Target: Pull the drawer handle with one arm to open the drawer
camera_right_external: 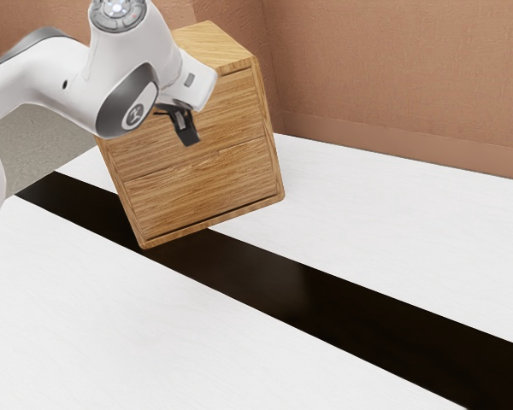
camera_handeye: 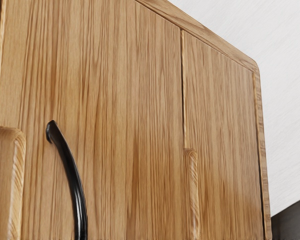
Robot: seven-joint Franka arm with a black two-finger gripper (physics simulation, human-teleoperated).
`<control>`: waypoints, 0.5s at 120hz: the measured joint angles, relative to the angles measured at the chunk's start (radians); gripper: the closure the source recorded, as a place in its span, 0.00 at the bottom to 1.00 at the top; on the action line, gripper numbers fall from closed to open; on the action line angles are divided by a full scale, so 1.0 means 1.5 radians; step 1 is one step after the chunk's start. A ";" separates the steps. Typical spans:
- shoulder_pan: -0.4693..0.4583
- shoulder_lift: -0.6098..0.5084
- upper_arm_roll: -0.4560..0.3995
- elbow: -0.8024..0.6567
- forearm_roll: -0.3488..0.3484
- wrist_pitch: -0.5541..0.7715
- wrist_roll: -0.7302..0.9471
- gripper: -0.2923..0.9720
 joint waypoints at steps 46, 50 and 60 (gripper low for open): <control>0.013 0.010 0.002 0.000 -0.011 0.001 0.000 0.25; 0.017 0.010 0.001 0.000 -0.011 0.001 0.000 0.25; 0.019 0.011 -0.001 0.000 -0.013 0.001 0.000 0.25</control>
